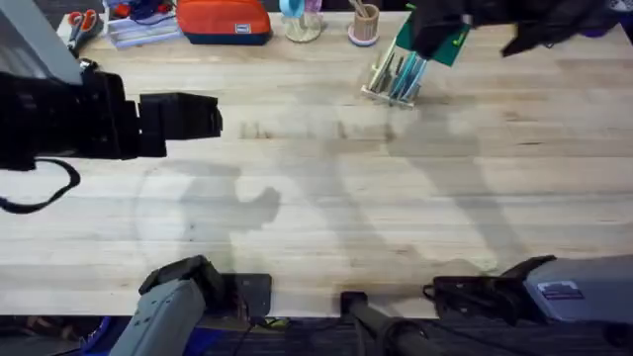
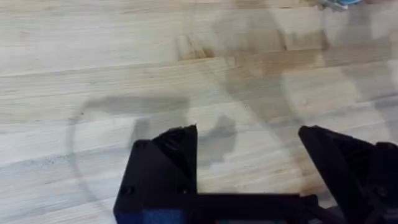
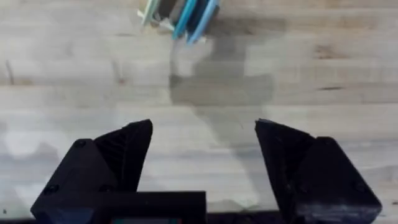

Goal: Pick up the plates from the table one by one and place each into a slot on the dish rack.

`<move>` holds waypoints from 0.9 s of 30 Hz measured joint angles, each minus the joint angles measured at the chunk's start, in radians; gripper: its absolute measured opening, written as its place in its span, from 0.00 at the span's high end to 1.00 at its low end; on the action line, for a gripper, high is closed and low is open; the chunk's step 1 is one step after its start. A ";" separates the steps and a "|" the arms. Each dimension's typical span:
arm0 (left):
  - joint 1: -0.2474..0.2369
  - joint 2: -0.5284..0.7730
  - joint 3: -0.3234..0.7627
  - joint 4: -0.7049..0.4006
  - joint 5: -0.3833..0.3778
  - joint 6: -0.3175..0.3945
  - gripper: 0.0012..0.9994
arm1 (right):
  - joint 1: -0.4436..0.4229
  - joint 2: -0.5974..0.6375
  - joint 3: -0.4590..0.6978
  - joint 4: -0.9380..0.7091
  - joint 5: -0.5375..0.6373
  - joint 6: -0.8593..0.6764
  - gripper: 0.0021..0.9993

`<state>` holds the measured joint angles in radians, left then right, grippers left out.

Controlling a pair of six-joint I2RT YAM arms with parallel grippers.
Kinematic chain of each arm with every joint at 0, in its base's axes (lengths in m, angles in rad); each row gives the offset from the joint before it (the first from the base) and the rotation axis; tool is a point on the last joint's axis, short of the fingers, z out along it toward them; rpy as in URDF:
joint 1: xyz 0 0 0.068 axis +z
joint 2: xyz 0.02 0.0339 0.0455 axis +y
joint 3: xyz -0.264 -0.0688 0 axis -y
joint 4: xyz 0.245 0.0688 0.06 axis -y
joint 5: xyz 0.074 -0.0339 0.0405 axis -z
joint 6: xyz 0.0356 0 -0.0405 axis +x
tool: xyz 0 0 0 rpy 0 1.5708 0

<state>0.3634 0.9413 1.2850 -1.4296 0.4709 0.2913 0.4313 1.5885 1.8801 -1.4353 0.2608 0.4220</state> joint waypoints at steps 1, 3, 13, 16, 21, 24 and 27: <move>0.000 0.000 0.000 0.000 0.000 0.000 0.01 | 0.000 -0.021 0.000 -0.014 0.000 -0.001 0.01; 0.000 0.000 0.000 0.000 0.000 0.000 0.01 | 0.000 -0.071 0.000 -0.040 0.000 -0.004 0.01; 0.000 0.000 0.000 0.000 0.000 0.000 0.01 | 0.000 -0.298 0.001 -0.076 0.000 -0.016 0.01; 0.000 0.000 0.000 0.000 0.000 0.000 0.00 | 0.000 -0.354 0.001 -0.108 0.000 -0.019 0.01; 0.000 0.000 0.000 0.000 0.000 0.000 0.01 | 0.000 -0.441 0.001 -0.150 0.000 -0.023 0.01; 0.000 0.000 0.000 0.000 0.000 0.000 0.01 | 0.000 -0.493 0.001 -0.162 0.011 -0.025 0.01; 0.000 0.000 0.000 0.000 0.000 0.000 0.01 | 0.000 -0.553 -0.006 -0.162 0.034 -0.027 0.01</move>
<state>0.3634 0.9413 1.2850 -1.4296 0.4709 0.2913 0.4309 1.0352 1.8736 -1.5974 0.2947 0.3954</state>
